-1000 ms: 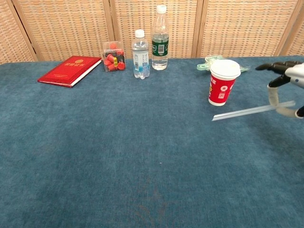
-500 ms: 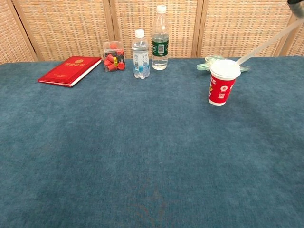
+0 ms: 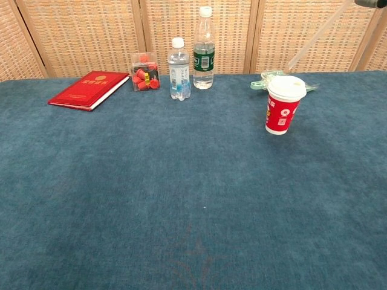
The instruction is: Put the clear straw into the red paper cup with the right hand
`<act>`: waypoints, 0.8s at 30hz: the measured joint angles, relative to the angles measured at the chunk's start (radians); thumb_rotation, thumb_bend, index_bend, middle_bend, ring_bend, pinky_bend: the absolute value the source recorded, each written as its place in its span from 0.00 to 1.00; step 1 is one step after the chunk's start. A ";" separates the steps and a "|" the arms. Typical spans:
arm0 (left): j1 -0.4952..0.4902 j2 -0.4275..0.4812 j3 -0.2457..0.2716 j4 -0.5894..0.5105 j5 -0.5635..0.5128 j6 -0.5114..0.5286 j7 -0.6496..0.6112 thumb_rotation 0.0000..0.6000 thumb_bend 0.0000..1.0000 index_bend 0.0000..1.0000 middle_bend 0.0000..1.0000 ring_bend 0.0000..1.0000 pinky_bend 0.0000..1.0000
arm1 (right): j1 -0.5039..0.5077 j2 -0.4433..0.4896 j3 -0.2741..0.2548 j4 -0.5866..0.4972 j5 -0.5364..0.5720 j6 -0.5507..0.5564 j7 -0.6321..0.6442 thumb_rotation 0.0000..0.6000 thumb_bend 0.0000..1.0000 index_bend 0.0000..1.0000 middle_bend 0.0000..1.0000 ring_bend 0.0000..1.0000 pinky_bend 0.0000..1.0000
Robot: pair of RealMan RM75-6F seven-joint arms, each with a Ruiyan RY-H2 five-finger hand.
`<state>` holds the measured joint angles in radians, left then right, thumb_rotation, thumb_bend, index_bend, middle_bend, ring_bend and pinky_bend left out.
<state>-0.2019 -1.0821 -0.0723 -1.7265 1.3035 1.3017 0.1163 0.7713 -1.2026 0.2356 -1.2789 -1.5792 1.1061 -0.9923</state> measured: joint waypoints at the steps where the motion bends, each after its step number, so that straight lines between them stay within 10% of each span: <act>1: -0.001 0.000 -0.001 0.001 -0.002 -0.002 -0.001 1.00 0.20 0.00 0.00 0.00 0.00 | 0.004 -0.003 -0.004 0.007 -0.005 -0.001 -0.006 1.00 0.50 0.70 0.11 0.00 0.01; 24: -0.017 -0.002 -0.005 0.013 -0.023 -0.035 -0.008 1.00 0.20 0.00 0.00 0.00 0.00 | 0.018 0.003 -0.057 0.017 -0.001 -0.034 -0.060 1.00 0.50 0.70 0.11 0.00 0.01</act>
<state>-0.2188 -1.0845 -0.0770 -1.7140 1.2804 1.2671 0.1080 0.7893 -1.1996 0.1785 -1.2620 -1.5803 1.0724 -1.0524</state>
